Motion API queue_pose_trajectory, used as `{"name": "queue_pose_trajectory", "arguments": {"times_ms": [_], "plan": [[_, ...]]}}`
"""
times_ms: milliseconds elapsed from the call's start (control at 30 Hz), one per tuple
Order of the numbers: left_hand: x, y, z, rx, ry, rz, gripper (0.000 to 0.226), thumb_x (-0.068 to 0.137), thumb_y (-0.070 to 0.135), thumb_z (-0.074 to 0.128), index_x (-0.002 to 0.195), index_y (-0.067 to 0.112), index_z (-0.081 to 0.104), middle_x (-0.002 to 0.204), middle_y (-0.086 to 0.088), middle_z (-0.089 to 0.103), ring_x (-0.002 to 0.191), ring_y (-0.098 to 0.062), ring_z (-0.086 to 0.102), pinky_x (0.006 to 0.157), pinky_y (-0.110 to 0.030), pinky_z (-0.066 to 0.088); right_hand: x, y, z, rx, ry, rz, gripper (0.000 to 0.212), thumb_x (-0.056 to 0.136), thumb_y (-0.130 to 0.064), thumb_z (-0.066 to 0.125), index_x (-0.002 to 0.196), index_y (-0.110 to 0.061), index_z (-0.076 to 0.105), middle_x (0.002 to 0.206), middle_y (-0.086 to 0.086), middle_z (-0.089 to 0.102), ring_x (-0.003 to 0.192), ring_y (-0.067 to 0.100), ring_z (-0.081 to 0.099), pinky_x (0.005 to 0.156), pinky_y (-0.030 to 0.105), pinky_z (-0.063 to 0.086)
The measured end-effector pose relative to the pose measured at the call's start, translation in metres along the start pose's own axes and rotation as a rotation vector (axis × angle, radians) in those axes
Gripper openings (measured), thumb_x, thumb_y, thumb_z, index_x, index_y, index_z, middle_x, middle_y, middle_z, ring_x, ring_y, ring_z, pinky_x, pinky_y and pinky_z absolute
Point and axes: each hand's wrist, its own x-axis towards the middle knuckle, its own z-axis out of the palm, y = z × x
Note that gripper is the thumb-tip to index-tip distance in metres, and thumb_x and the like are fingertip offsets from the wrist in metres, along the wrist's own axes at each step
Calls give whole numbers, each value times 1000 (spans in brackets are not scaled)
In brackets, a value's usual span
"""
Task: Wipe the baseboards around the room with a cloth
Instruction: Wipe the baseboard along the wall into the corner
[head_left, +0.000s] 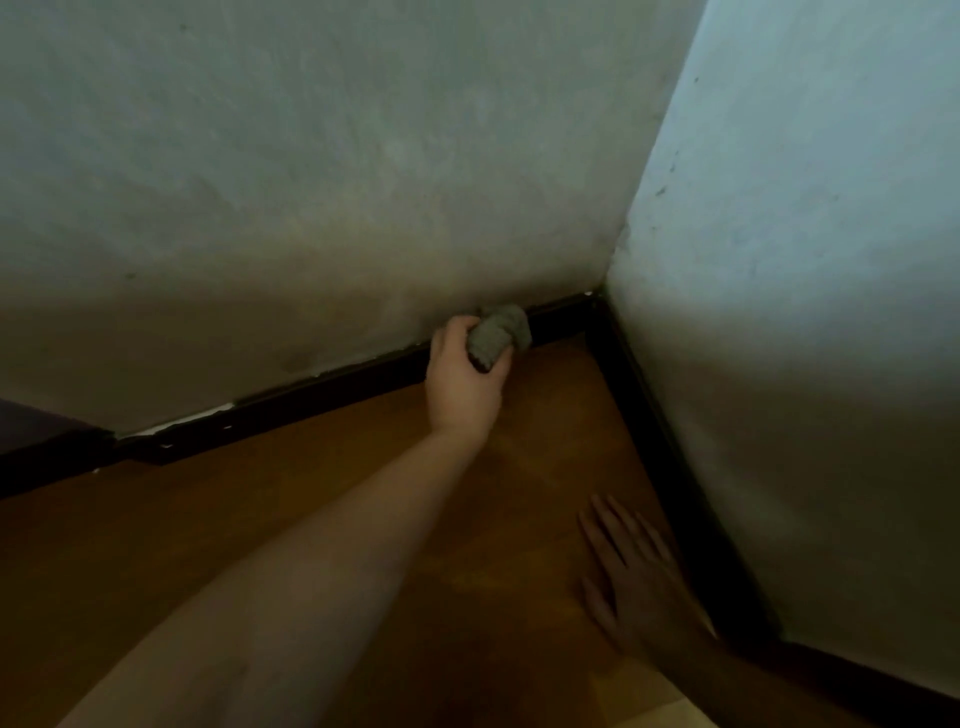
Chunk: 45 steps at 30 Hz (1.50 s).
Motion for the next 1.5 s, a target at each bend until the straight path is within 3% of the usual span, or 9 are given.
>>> {"name": "queue_pose_trajectory", "arguments": {"times_ms": [100, 300, 567, 700, 867, 1067, 1167, 1333, 1500], "plan": [[13, 30, 23, 42, -64, 59, 32, 92, 26, 70, 119, 14, 58, 118, -6, 54, 95, -14, 50, 76, -20, 34, 1, 2, 5, 5, 23, -20, 67, 89, -46, 51, 148, -14, 44, 158, 7, 33, 144, 26, 34, 114, 43, 24], [16, 55, 64, 109, -205, 63, 37, 91, 28, 70, 124, 17, 57, 123, -9, 56, 108, -29, 57, 83, -26, 40, 1, 4, 6, 6, 36, -24, 66, 88, -48, 54, 146, -16, 47, 156, 6, 36, 144, 25, 33, 116, 41, 23], [26, 42, 51, 159, -119, -41, 42, 89, 34, 73, 124, 18, 56, 118, -11, 65, 107, -31, 62, 89, -41, 54, 0, 4, 5, 76, 66, -15, 67, 87, -45, 56, 146, -17, 46, 158, 4, 34, 145, 23, 32, 116, 40, 22], [25, 24, 32, 186, -91, -44, 37, 89, 36, 72, 117, 20, 55, 115, -8, 65, 102, -27, 63, 84, -40, 56, 0, 4, 8, 84, 91, -24, 66, 89, -48, 52, 147, -17, 43, 158, 3, 30, 146, 21, 27, 121, 35, 10], [20, 6, 10, 254, -46, -57, 34, 90, 39, 71, 112, 21, 52, 112, -7, 64, 98, -28, 63, 77, -40, 55, 0, 5, 0, 143, 55, -27, 69, 93, -51, 48, 152, -19, 33, 162, 2, 24, 149, 18, 20, 119, 38, 14], [24, -2, -31, 309, -97, -59, 37, 88, 34, 74, 116, 17, 57, 112, -11, 66, 101, -31, 63, 78, -38, 53, 2, 4, -10, 41, -135, -2, 86, 94, -72, 29, 157, -27, -9, 165, 0, -3, 150, 16, 1, 119, 37, 3], [27, -10, -56, 302, -160, -46, 39, 88, 33, 75, 117, 16, 57, 112, -11, 65, 100, -30, 63, 75, -35, 51, 5, 4, -33, -40, -385, -8, 97, 94, -69, 37, 145, -29, -35, 156, -2, -32, 145, 11, -24, 120, 38, -4], [25, 0, -83, 280, -236, -17, 39, 85, 34, 77, 112, 15, 57, 108, -11, 66, 98, -30, 63, 76, -37, 52, -29, -26, -58, 30, -603, 155, 96, 91, -70, 44, 152, -36, -22, 157, -5, -35, 149, 20, -20, 120, 45, 5], [27, 21, -79, 225, -274, -19, 43, 87, 32, 76, 120, 14, 55, 115, -11, 64, 102, -28, 61, 75, -31, 45, -22, -48, -72, 12, -803, 245, 103, 87, -64, 59, 153, -42, -16, 153, -2, -43, 147, 27, -25, 119, 51, 14]]}}
